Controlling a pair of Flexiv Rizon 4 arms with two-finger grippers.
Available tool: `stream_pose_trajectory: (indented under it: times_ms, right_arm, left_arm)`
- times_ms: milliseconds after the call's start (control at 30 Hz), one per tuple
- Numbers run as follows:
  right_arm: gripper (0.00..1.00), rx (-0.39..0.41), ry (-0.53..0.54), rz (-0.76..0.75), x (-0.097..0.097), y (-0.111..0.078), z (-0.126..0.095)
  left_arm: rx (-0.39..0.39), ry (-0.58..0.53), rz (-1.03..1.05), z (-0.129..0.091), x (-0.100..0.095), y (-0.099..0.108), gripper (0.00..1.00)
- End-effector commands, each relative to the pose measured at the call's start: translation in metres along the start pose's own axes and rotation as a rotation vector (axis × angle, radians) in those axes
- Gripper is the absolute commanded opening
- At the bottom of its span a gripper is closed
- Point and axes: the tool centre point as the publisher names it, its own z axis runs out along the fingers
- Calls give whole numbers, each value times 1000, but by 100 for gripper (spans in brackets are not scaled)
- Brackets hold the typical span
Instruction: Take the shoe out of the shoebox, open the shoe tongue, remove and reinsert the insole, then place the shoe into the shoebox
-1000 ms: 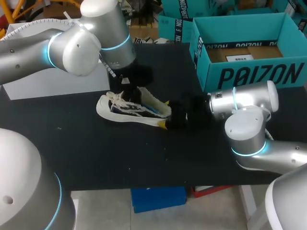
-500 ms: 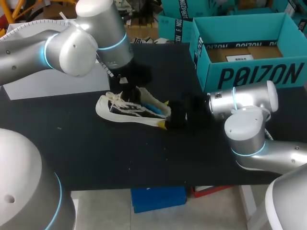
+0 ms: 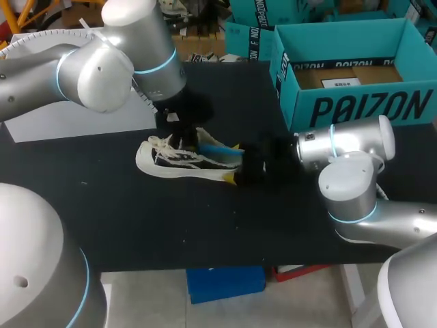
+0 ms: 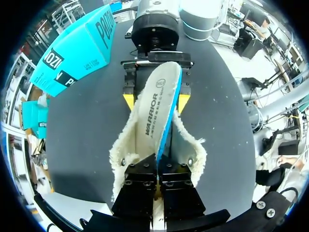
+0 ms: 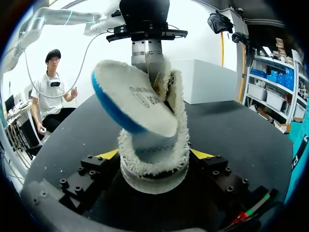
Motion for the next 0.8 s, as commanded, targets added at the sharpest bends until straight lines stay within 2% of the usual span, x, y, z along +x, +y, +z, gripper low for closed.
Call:
stream_pose_trajectory:
  times_ms: [33,200,233,267,300,600,800]
  right_arm:
    - [0,3,-1,2,0,0,3]
    - [0,3,-1,2,0,0,3]
    - [0,3,-1,2,0,0,3]
    - [0,3,-1,2,0,0,3]
    - [0,3,-1,2,0,0,3]
    - [0,3,-1,2,0,0,3]
    - [0,3,-1,2,0,0,3]
  left_arm:
    - [2,9,-2,11,-3,1,0]
    - [7,35,-6,20,-9,0,0]
    - [13,40,-5,21,-10,-1,13]
    - [19,45,-3,21,-11,-2,49]
    - [26,46,-1,20,-12,-4,100]
    - [81,32,79,5,-21,-32,100]
    - [81,36,144,5,-18,-52,100]
